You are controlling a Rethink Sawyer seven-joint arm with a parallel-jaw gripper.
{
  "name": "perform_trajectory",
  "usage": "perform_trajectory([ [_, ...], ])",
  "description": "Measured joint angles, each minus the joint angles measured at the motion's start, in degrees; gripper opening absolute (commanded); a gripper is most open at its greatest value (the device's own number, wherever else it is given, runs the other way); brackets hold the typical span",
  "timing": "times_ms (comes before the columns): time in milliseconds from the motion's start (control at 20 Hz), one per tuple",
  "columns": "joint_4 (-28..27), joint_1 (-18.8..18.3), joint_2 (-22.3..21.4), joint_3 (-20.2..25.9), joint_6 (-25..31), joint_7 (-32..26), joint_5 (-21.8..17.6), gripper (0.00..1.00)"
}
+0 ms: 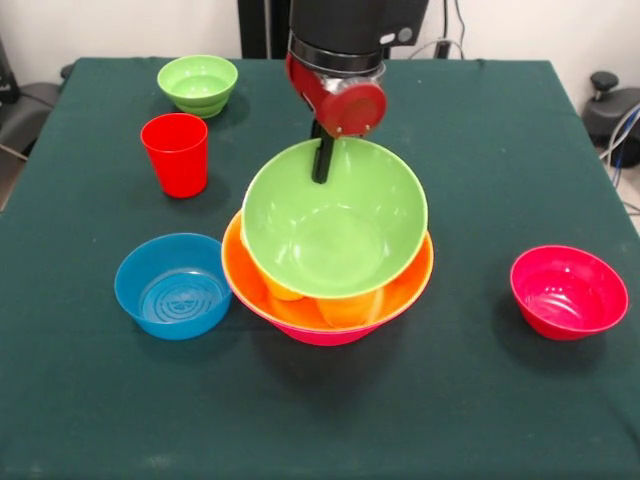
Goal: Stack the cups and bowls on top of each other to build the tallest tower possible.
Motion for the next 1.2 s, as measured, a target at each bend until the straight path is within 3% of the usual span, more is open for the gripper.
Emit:
perform_trajectory([
  [500, 3.74, -4.44, -1.64, 1.89, -3.21, 0.00, -3.05, 0.00],
  [1200, 3.77, -4.40, -2.18, 2.05, -3.24, 0.00, -3.90, 0.00],
])
